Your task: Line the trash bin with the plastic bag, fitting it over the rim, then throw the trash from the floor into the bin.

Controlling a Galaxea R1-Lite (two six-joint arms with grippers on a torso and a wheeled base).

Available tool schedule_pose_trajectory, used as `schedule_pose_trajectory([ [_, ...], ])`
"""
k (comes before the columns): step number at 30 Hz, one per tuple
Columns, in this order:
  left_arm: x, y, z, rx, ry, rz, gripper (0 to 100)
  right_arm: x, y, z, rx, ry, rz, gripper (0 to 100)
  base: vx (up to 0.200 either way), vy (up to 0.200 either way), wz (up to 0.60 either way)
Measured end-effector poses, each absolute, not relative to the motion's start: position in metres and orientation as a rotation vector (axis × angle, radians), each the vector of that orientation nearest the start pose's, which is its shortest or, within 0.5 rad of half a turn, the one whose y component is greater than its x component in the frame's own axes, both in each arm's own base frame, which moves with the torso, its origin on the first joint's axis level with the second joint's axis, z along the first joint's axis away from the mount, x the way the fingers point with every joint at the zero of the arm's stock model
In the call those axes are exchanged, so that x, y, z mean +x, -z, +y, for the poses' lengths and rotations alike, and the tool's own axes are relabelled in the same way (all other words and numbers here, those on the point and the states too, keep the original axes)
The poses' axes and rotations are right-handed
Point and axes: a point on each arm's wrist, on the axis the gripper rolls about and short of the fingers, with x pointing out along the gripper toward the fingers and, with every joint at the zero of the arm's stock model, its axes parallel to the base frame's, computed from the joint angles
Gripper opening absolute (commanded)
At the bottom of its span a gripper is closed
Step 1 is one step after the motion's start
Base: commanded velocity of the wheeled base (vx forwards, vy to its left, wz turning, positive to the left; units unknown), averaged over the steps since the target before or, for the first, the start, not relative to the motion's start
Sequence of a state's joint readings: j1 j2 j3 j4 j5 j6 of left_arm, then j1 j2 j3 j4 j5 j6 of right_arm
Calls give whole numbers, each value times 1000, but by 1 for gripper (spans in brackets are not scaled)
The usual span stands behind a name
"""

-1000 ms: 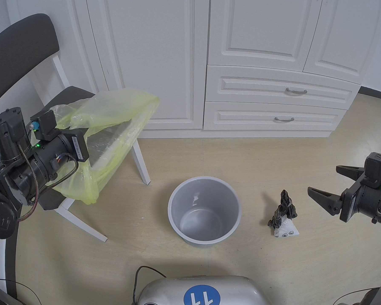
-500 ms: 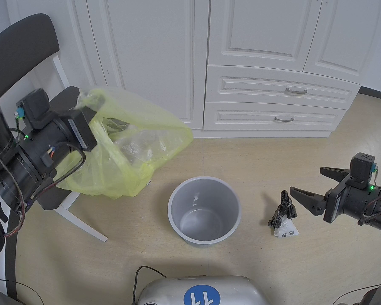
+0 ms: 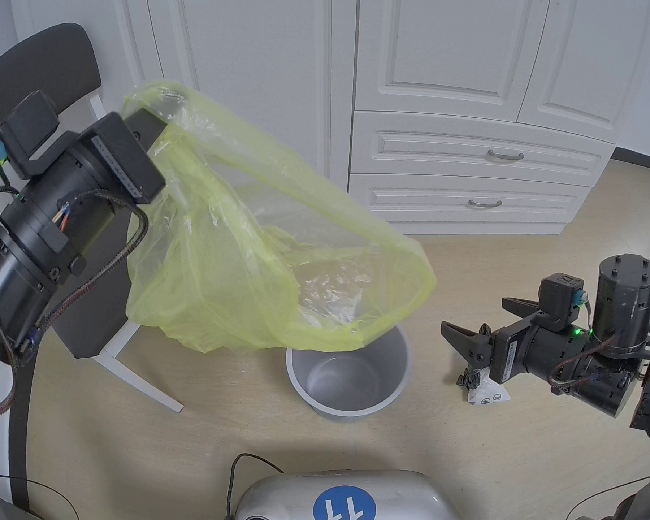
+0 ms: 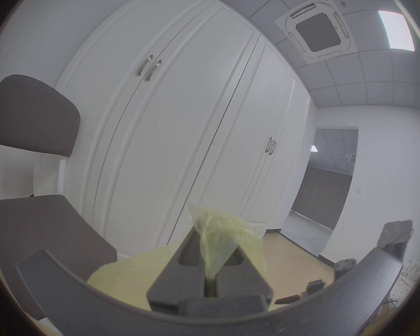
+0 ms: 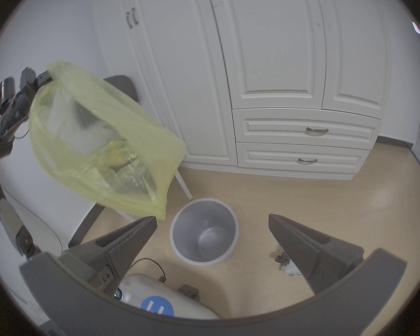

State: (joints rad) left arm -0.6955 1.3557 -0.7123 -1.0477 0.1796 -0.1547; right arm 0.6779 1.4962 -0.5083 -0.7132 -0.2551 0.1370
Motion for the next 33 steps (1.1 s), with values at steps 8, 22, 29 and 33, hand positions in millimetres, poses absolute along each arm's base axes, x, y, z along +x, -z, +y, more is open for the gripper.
schedule_pose_trajectory([
  [8,142,-306,-137,-390,587,-389,0,197,-168,151,65,-365,275,100,0,0,0],
  [22,115,-324,-136,-482,667,-463,0,189,-157,164,104,-471,348,100,0,0,0],
  [29,113,-327,-136,-502,674,-490,0,167,-131,166,-16,-610,429,100,0,0,0],
  [33,113,-326,-137,-503,682,-486,0,166,-130,178,66,-642,416,100,0,0,0],
])
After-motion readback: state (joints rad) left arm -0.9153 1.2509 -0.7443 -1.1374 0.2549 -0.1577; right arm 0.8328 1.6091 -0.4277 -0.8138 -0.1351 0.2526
